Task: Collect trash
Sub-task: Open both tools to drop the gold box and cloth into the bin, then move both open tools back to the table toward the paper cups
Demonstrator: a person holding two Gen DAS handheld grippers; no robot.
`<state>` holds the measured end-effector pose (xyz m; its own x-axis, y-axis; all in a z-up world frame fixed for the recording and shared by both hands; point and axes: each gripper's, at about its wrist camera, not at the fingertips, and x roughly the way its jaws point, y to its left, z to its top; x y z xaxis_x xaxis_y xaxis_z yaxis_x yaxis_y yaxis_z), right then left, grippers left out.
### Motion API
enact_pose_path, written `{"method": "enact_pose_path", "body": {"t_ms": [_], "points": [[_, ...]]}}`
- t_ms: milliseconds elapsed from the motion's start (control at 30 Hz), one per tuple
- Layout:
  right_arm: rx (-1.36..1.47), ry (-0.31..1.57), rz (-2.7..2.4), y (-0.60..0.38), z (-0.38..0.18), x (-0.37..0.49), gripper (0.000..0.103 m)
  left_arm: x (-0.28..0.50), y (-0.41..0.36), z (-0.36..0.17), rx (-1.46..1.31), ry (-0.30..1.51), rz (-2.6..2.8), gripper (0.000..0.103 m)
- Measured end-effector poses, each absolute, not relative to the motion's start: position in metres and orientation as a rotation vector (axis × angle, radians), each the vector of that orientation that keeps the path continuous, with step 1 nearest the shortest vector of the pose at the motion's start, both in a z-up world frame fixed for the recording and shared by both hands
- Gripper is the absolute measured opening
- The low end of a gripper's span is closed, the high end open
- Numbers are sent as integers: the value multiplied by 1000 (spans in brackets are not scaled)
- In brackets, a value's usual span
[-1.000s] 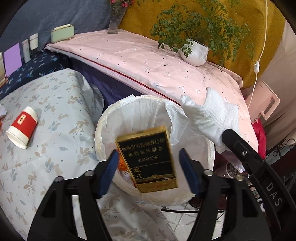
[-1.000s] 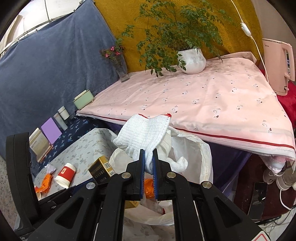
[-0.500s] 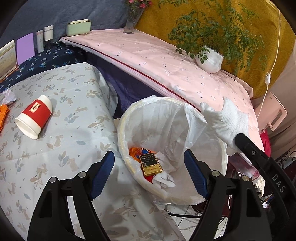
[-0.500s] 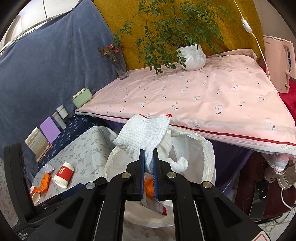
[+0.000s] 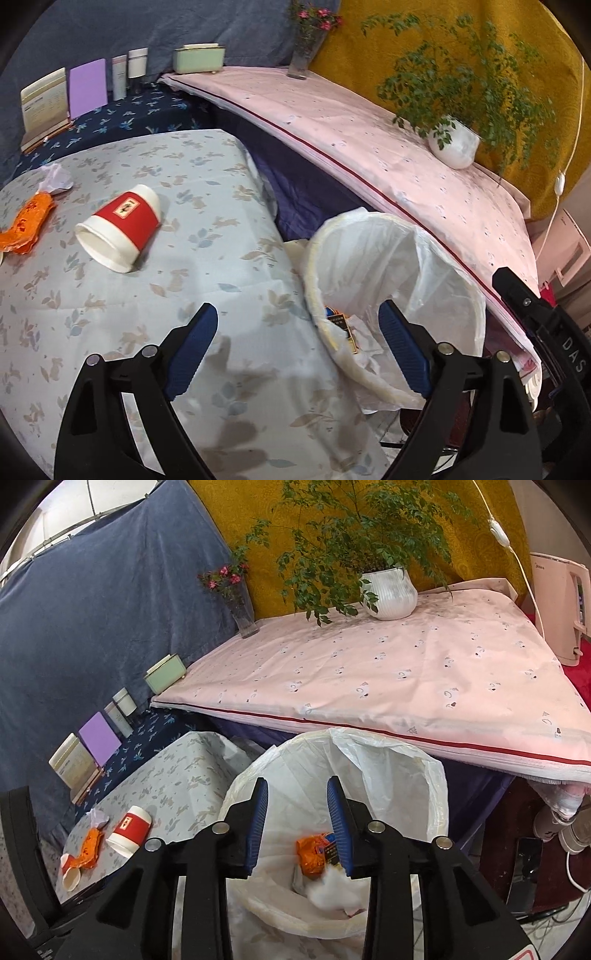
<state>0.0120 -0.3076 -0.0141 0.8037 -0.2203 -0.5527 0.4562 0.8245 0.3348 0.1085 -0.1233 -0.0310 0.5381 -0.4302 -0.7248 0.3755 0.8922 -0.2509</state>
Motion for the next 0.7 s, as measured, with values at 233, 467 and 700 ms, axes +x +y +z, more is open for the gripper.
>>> {"method": "enact_pose_path", "body": {"t_ms": [233, 467, 700], "points": [[435, 546, -309, -275, -12, 28, 33, 117, -87, -31, -96, 868, -402, 85], [396, 571, -237, -238, -11, 43, 37, 122, -46, -30, -104, 842, -328, 85], [343, 594, -169, -196, -9, 61, 41, 127, 3, -31, -96, 826, -236, 85]]}}
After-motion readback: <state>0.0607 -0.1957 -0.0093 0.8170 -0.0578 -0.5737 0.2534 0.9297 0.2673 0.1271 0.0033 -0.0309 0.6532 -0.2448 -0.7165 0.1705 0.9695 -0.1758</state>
